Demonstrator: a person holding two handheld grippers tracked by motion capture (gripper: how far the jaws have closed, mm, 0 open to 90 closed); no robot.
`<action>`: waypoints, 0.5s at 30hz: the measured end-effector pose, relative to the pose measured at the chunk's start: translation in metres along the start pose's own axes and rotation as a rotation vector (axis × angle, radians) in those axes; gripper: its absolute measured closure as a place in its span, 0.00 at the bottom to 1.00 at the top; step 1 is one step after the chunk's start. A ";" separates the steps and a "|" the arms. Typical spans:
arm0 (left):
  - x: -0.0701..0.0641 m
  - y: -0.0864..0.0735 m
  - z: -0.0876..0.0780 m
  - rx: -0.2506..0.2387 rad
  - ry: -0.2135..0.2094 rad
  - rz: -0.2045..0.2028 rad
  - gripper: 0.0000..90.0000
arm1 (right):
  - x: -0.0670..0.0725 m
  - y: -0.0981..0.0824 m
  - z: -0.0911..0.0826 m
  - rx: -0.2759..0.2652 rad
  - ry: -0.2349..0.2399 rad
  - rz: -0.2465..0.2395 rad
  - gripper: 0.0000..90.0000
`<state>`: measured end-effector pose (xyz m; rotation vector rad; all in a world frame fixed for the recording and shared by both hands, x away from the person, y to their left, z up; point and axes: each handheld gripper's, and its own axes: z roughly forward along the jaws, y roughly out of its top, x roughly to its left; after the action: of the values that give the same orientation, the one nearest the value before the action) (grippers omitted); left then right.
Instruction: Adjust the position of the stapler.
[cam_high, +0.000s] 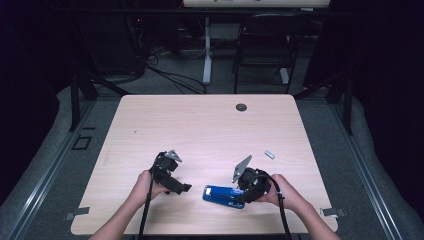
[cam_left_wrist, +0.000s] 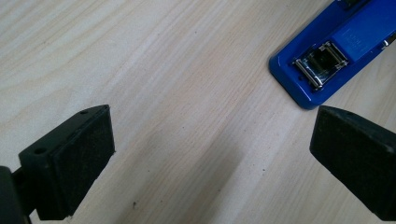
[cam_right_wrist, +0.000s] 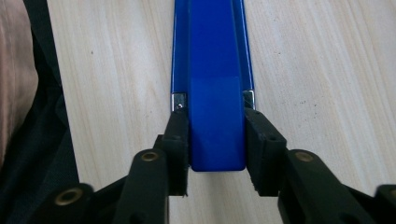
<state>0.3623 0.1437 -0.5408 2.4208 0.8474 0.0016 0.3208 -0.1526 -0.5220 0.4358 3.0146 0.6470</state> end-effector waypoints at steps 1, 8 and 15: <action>-0.001 0.000 0.000 0.002 0.012 0.001 0.00 | 0.003 0.001 0.000 0.011 -0.019 -0.027 0.73; 0.000 0.001 0.001 0.006 0.000 0.007 0.00 | 0.000 0.002 -0.001 0.031 -0.038 -0.108 0.73; 0.000 0.001 0.001 0.007 0.001 0.013 0.00 | -0.011 -0.008 -0.006 0.054 -0.082 -0.028 0.61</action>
<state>0.3627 0.1426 -0.5407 2.4335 0.8332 0.0048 0.3287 -0.1647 -0.5196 0.4103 2.9606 0.5341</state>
